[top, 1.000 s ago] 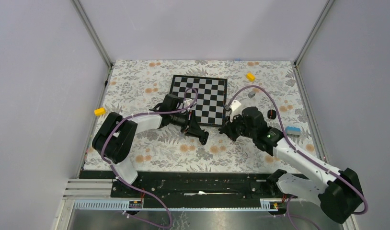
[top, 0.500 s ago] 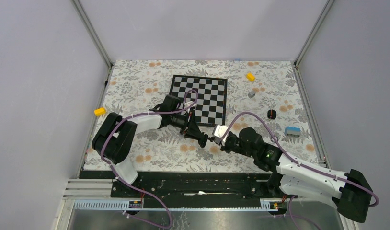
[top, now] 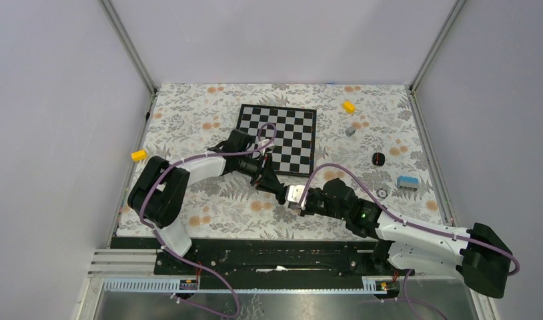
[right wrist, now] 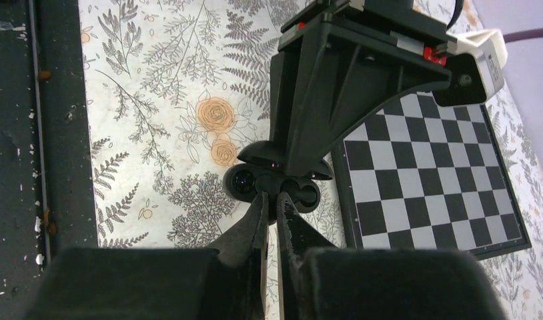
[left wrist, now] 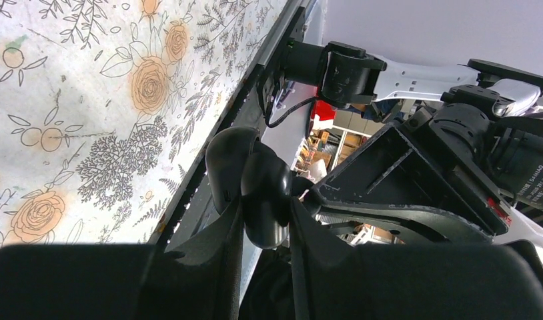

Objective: Insert the wireless bluetooth earbuds into the charging case
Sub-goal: Insert the left earbud into the left side groove of the charging case.

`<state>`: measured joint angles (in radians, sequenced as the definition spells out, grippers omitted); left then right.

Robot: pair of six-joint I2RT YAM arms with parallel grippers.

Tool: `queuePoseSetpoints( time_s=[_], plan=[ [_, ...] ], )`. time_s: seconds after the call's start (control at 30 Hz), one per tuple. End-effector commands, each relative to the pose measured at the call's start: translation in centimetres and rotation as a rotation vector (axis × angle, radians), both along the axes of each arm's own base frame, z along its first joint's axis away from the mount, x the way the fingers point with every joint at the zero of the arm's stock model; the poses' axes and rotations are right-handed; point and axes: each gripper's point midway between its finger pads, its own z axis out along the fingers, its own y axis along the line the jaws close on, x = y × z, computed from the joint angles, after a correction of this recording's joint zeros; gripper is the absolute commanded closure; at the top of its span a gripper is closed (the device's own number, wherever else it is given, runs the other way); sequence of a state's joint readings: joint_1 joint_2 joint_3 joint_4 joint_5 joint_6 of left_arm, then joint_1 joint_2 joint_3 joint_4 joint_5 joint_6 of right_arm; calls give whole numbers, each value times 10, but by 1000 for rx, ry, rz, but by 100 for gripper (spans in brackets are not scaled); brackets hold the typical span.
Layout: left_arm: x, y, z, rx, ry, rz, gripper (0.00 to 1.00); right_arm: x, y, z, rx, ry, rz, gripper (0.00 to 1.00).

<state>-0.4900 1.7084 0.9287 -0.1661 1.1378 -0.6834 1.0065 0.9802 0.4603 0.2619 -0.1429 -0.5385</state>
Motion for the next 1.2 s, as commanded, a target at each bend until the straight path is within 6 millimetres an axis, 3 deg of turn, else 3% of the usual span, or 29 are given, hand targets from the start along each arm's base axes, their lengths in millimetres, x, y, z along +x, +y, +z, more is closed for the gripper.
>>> queuePoseSetpoints(
  time_s=[0.0, 0.47, 0.63, 0.87, 1.17],
  plan=[
    [3, -3, 12, -44, -26, -32, 100, -4, 15, 20, 70, -68, 68, 100],
    [-1, -2, 16, -50, -5, -50, 100, -3, 24, 10, 19, -107, 118, 100],
    [-5, -2, 29, -90, -25, -73, 100, -6, 24, 5, 10, -102, 134, 100],
    [-16, -5, 30, -89, -23, -107, 100, -8, 23, 9, 8, -134, 137, 100],
    [-32, -1, 28, -55, 32, -140, 100, -23, 22, 0, -75, -138, 191, 100]
  ],
)
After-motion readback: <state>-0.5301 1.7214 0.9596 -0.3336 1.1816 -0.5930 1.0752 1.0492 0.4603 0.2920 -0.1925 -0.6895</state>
